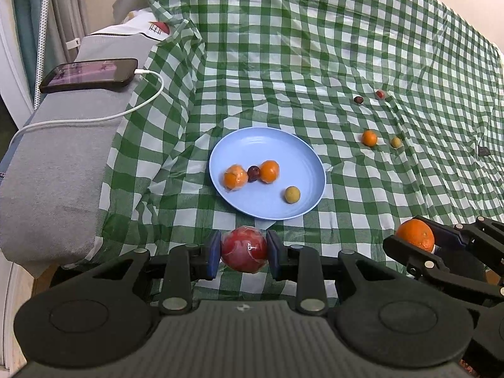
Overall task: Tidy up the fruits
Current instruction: 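Carry the lychee and tangerine toward the blue plate with both tools, then lower both fruits onto the blue plate and open both tools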
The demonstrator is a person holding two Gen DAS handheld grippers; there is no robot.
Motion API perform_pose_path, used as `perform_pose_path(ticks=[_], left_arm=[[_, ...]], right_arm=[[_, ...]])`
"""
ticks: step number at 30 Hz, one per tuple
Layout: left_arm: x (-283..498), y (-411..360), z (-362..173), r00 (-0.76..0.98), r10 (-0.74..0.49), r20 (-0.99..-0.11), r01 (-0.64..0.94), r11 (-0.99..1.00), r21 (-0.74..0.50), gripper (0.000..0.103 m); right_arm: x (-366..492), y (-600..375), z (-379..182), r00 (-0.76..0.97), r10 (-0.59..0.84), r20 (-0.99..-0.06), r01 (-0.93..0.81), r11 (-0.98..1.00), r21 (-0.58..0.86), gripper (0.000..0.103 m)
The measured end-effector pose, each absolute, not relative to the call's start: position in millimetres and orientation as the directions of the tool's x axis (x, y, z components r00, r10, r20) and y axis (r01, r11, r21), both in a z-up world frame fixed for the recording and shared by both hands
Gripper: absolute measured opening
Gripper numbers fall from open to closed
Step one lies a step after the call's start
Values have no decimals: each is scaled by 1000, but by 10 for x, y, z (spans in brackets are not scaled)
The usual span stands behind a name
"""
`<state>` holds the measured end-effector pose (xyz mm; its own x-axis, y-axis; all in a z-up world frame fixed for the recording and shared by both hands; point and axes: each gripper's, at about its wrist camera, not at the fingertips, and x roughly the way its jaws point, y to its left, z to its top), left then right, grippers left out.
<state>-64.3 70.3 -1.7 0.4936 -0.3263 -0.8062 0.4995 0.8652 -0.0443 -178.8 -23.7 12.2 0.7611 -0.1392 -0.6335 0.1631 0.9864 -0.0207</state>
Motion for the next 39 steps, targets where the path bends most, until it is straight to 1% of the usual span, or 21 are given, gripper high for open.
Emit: perform_pose_path(ticks=[15, 24, 32, 39], left_arm=[[-552, 698, -71, 480, -322, -816, 498, 866, -49, 34], [-342, 628, -90, 480, -318, -818, 491, 870, -50, 34], [-17, 369, -128, 480, -316, -818, 498, 866, -42, 34], [323, 102, -317, 458, -299, -837, 510, 859, -28, 34]], right_arm=[[-1710, -269, 64, 742, -128, -658, 158, 987, -13, 35], [-1567, -361, -3, 729, -135, -671, 169, 986, -15, 35], [-1236, -469, -126, 718, -138, -682, 169, 985, -22, 35], [-856, -602, -317, 692, -128, -710, 169, 985, -13, 35]])
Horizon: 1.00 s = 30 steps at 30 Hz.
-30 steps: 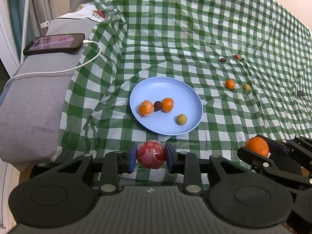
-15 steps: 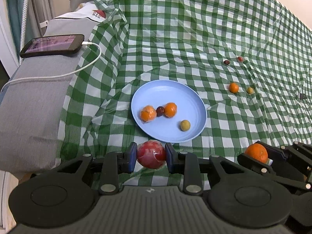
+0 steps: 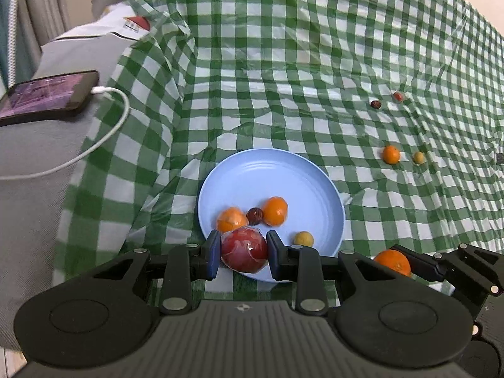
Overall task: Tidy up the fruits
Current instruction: 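Lower both fruits onto the blue plate and open both tools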
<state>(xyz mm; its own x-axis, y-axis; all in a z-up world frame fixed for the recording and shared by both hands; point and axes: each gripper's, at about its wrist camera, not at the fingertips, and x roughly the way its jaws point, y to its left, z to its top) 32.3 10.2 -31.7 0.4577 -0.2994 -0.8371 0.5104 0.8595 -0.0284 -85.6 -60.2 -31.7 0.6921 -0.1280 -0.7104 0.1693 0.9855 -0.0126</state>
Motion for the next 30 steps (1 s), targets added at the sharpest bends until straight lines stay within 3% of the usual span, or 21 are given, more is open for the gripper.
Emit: perform_pose_path(ticks=[19, 20, 21, 22, 23, 25, 30], left_arm=[[1112, -377, -968, 410, -254, -876, 546, 837, 13, 34], [1130, -378, -980, 413, -257, -873, 545, 838, 11, 39], [1149, -376, -984, 416, -262, -871, 547, 837, 9, 60], [1151, -373, -972, 421, -264, -868, 545, 839, 9, 76], [1149, -360, -940, 438, -263, -860, 535, 845, 14, 101], [1093, -298, -828, 498, -283, -820, 521, 854, 21, 103], [864, -193, -649, 502, -299, -811, 565, 824, 46, 103]], right_arm=[[-44, -949, -915, 597, -99, -796, 156, 988, -5, 36], [-15, -954, -931, 597, -91, -797, 149, 989, -1, 36], [9, -965, -937, 597, -82, -798, 143, 990, 5, 37], [30, -971, -937, 598, -75, -798, 137, 990, 10, 45], [43, -978, -925, 601, -72, -796, 134, 991, 11, 54], [18, -977, -861, 621, -89, -779, 142, 990, 0, 84], [-214, -974, -732, 594, -94, -799, 158, 987, 1, 94]])
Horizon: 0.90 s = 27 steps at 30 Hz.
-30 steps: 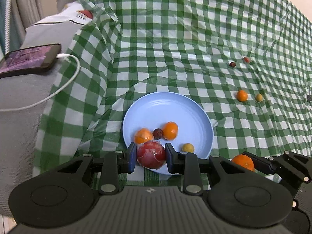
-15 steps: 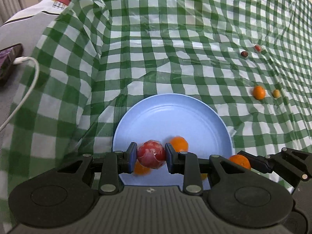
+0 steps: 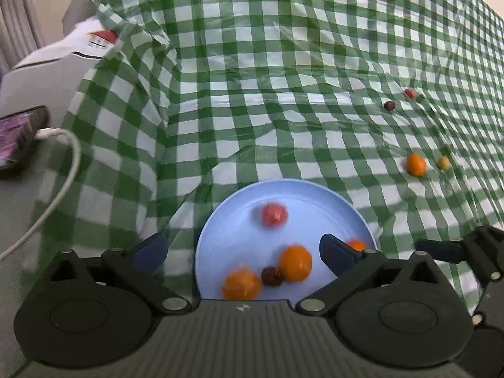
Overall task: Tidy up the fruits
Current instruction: 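Lower both fruits onto the blue plate and open both tools, then withdraw both open tools from the plate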
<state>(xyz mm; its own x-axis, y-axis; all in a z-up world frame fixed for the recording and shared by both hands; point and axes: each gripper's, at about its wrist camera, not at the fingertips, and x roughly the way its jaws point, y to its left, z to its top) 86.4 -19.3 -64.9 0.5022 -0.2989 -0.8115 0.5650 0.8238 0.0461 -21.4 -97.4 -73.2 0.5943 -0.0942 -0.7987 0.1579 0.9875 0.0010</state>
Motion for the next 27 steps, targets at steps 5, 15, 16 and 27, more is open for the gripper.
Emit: perform_pose_path(ticks=[5, 15, 16, 27], left_arm=[[526, 23, -554, 481, -287, -829, 562, 826, 40, 103], [-90, 433, -250, 511, -293, -808, 525, 851, 23, 103], [-139, 451, -223, 522, -292, -801, 522, 853, 29, 103], [-551, 596, -1, 576, -303, -759, 518, 854, 52, 103]], right_arm=[[-585, -857, -672, 546, -51, -836, 186, 981, 61, 97], [-1002, -493, -359, 610, -94, -787, 189, 982, 29, 100], [-1032, -477, -323, 618, -100, -780, 193, 981, 27, 100], [-1371, -356, -74, 683, -145, -716, 209, 978, 1, 102]])
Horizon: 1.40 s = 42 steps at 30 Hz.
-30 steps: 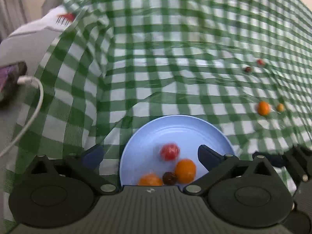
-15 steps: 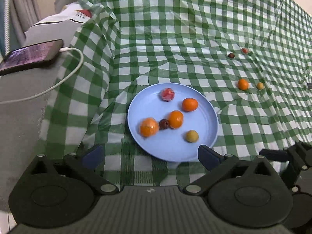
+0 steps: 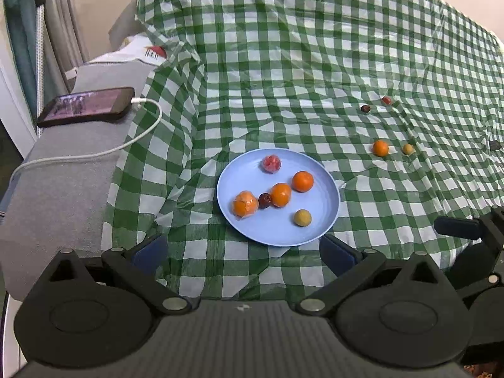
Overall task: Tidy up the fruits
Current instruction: 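Withdraw both open tools from the plate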
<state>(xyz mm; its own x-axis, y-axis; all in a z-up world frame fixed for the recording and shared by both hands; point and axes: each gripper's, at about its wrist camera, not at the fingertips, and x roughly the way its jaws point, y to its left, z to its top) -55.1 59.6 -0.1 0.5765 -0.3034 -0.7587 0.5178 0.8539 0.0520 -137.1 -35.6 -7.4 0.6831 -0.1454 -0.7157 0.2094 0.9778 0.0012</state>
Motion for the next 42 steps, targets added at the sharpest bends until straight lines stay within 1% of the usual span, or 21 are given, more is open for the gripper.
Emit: perform_pose_path(ticks=[10, 21, 42], left_arm=[[-766, 588, 156, 609, -316, -727, 522, 850, 68, 103], [-836, 591, 214, 621, -318, -717, 527, 846, 81, 103], [-704, 609, 164, 606, -301, -737, 522, 849, 83, 103]], right_arm=[[-1566, -288, 49, 725, -161, -670, 218, 976, 2, 102], [-1690, -317, 96, 737, -183, -651, 254, 967, 16, 102], [-1630, -395, 43, 723, -172, -669, 265, 964, 38, 102]])
